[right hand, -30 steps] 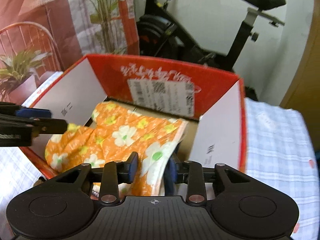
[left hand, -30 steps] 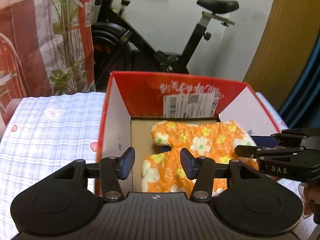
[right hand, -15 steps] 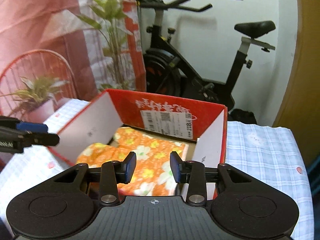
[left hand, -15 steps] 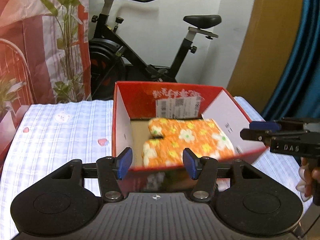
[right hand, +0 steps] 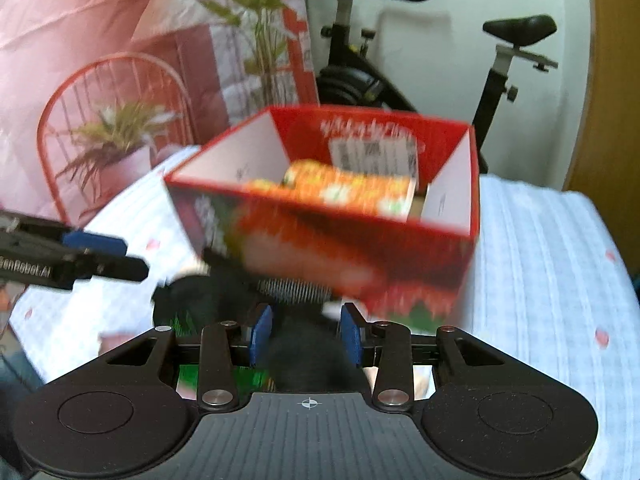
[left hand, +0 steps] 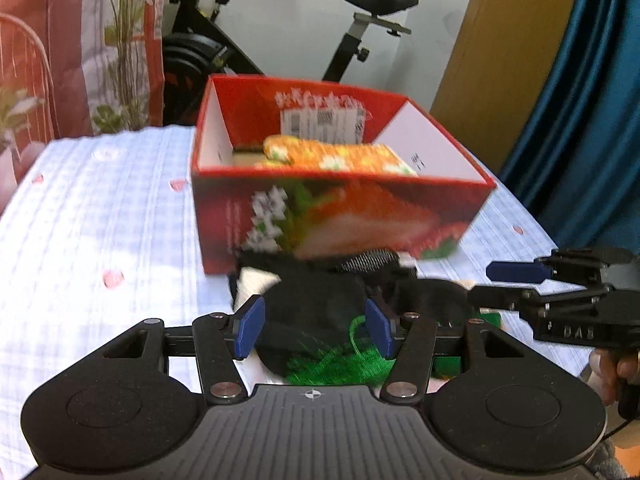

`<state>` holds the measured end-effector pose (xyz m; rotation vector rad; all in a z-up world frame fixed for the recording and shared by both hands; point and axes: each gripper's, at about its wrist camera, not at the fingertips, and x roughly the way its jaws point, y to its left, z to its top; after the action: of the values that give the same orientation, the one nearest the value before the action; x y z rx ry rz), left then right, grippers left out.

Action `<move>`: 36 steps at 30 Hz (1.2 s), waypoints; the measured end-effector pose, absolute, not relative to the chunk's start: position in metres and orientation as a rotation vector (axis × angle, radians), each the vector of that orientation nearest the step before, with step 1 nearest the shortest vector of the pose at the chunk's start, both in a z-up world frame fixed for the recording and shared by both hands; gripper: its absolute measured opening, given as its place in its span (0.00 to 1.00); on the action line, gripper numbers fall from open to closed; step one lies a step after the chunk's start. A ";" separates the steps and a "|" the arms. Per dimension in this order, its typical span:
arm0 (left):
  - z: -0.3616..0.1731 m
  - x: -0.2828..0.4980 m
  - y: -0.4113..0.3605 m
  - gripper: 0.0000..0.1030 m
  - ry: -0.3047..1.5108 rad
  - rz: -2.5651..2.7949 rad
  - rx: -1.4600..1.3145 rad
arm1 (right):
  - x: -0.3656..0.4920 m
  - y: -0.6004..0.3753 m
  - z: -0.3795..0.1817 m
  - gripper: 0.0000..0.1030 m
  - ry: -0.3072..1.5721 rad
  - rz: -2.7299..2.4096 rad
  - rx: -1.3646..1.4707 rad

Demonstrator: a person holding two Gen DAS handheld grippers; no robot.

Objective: Organize soft objects
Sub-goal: 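Move both grippers to the green tasseled pouch and close on it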

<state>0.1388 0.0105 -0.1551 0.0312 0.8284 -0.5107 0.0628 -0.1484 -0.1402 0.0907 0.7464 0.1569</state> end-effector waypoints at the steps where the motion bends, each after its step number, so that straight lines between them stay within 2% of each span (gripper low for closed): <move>1: -0.158 0.136 0.009 0.57 0.835 -0.514 0.030 | 0.055 -0.146 -0.144 0.37 0.757 0.157 0.087; 4: -0.167 0.130 0.004 0.57 0.853 -0.525 0.032 | 0.038 -0.145 -0.153 0.41 0.786 0.157 0.079; 14: -0.190 0.127 -0.001 0.57 0.903 -0.521 0.027 | 0.015 -0.135 -0.176 0.42 0.866 0.216 0.006; 19: -0.193 0.133 0.001 0.57 0.907 -0.494 0.017 | 0.028 -0.125 -0.189 0.41 0.883 0.246 0.013; 36: -0.178 0.153 0.018 0.57 0.861 -0.402 -0.103 | 0.104 -0.088 -0.186 0.40 0.783 0.335 0.049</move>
<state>0.1527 0.0176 -0.1776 -0.1029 0.8614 -0.4016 0.1038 -0.0880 -0.1855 0.0493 0.7830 0.3345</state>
